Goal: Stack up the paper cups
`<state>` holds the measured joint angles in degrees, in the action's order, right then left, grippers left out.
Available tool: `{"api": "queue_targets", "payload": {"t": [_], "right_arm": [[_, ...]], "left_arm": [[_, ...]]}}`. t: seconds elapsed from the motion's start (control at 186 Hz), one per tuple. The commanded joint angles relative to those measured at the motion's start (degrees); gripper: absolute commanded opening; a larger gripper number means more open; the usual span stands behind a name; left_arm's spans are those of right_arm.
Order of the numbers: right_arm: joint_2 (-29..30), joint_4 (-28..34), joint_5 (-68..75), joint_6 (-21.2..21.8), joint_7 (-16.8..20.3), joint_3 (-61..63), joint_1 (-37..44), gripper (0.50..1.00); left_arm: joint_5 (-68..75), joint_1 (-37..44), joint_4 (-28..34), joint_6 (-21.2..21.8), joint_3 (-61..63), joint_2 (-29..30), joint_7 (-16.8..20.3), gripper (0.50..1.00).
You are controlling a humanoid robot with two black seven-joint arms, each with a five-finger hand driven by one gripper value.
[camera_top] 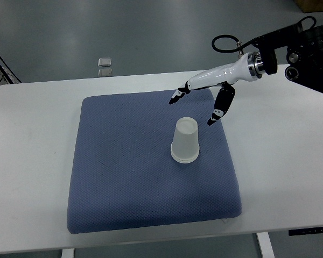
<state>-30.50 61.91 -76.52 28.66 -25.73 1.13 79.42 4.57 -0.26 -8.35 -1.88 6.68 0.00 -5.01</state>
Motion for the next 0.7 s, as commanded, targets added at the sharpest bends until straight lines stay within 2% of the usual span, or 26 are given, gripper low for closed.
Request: {"api": "queue_targets", "payload": {"t": [0.0,0.177,0.355,0.645,0.693], "right_arm": [[-0.4,-1.0,2.6,-0.9,-0.1,0.3,-0.1,0.893],[0.2,-7.2,15.2,-2.1,0.0,0.5,-3.4,0.893],[2.4,-13.2,36.1,-5.1,0.3,1.1,-10.7,0.893],[9.6,-21.4,84.2,-5.9,7.7,2.2,-19.7,0.893],[10.8,-22.5,92.4,-6.2,9.1,3.0,-21.3,0.921]], "left_arm": [[0.0,0.0,0.0,0.0,0.0,0.0,0.0,1.0],[0.0,0.0,0.0,-0.1,0.0,0.0,0.0,1.0],[0.0,0.0,0.0,-0.1,0.0,0.0,0.0,1.0],[0.1,0.0,0.0,0.0,0.0,0.0,0.0,1.0],[0.0,0.0,0.0,-0.1,0.0,0.0,0.0,1.0]]}}
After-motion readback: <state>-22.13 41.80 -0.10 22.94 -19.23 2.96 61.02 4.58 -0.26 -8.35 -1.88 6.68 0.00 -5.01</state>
